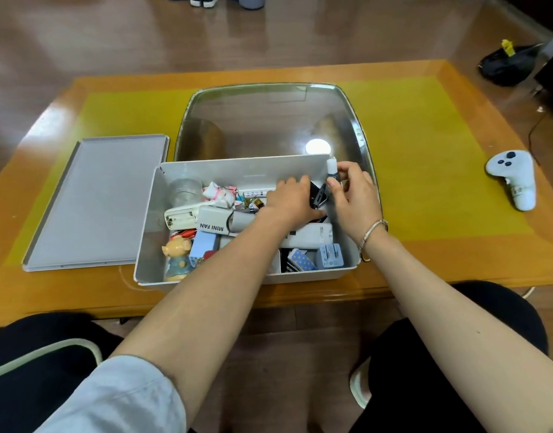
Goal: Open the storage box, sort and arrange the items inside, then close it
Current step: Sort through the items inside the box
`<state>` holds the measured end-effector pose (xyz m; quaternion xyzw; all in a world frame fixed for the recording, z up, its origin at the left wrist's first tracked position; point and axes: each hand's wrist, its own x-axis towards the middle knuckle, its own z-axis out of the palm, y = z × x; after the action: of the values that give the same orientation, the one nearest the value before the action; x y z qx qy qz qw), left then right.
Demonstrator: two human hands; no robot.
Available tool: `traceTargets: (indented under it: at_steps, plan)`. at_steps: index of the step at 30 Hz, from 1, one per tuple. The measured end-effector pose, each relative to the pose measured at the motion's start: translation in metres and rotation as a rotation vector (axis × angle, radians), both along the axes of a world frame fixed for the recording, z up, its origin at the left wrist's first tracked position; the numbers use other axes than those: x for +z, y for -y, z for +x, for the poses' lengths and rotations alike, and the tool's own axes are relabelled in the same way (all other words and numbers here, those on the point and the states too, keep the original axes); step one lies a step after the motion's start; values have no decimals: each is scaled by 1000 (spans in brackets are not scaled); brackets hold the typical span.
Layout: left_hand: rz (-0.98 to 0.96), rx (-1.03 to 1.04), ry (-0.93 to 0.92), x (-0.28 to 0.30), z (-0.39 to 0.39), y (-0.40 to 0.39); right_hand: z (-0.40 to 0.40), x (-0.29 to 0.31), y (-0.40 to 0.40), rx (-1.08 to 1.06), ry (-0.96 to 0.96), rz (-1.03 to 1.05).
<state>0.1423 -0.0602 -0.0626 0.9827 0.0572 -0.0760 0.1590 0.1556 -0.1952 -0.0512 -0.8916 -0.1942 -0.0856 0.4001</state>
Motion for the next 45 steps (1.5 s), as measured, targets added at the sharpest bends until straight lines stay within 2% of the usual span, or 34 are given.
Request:
traceTargets:
  at_steps: [3, 7, 10, 19, 27, 34, 40, 45]
  plan:
    - [-26, 10, -7, 0, 3, -4, -1, 0, -1, 4, -6, -3]
    - [-183, 114, -97, 0, 1, -12, -1, 0, -1, 9, -3, -12]
    - [-218, 106, -105, -2, -2, -12, 0, -1, -1, 11, -11, -21]
    - [-416, 154, 48, 11, -16, -24, -3, 0, 0, 25, 13, 9]
    - [-668, 260, 307, 44, -30, -59, -1, -1, 0, 15, 0, 6]
    - [-471, 364, 329, 61, -47, -110, -1, 0, 0, 20, 7, -22]
    - [-147, 477, 159, 55, -67, -140, -1, 2, -1, 12, -4, -52]
    - [-91, 503, 131, 46, -83, -144, -3, 2, -1, -4, 8, -81]
